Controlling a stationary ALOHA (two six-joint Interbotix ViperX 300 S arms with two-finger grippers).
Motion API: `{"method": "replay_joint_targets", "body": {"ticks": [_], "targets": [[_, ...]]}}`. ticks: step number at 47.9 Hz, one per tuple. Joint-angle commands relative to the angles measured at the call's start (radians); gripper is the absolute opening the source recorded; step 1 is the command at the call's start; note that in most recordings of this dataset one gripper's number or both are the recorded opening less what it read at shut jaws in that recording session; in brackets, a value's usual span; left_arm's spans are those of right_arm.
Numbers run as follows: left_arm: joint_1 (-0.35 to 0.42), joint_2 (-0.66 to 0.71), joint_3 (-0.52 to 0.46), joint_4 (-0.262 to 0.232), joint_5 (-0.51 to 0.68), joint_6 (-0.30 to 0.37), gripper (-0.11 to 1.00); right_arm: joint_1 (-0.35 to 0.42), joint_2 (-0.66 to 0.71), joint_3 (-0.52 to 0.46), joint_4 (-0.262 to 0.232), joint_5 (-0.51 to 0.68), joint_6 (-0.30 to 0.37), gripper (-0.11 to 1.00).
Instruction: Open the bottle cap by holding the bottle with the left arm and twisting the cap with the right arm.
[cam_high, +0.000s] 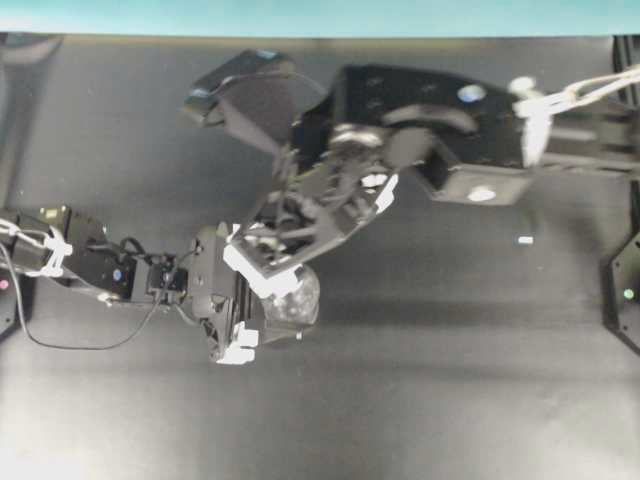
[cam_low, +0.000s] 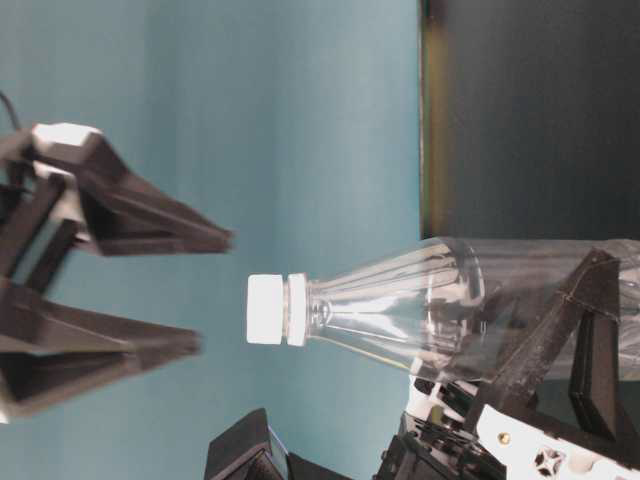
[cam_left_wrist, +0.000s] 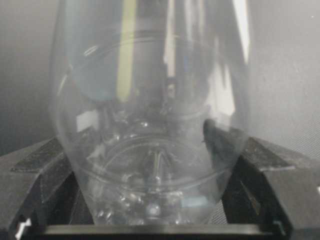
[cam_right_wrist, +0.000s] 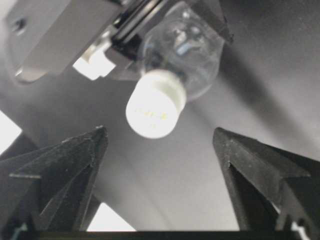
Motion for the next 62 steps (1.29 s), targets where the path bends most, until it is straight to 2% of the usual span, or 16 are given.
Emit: {"method": "replay_joint_targets", "body": {"ticks": [1,16,22,31,41,49,62], "targets": [[0.002,-0.003,-0.011,0.005,-0.003,0.0,0.81,0.009,0.008,-0.006,0.003,-0.005,0.006,0.81],[0.0,-0.003,-0.009,0.005,-0.002,0.0,0.81,0.012,0.029,0.006,-0.002,-0.028,0.003,0.72],[0.0,-0.003,-0.009,0.005,-0.002,0.0,0.81,0.017,0.032,0.017,0.0,-0.029,0.002,0.63],[0.005,-0.003,-0.012,0.005,-0.002,0.0,0.81,0.02,0.032,0.023,-0.002,-0.031,-0.005,0.38],[0.011,-0.002,-0.011,0.003,-0.002,0.0,0.81,0.018,0.034,0.015,-0.012,-0.029,-0.087,0.38],[0.012,-0.003,-0.011,0.005,-0.002,0.0,0.81,0.018,0.043,-0.003,-0.014,-0.031,-0.262,0.38],[0.012,-0.002,-0.011,0.003,-0.002,0.0,0.81,0.02,0.055,-0.031,-0.011,-0.017,-0.661,0.38]]}}
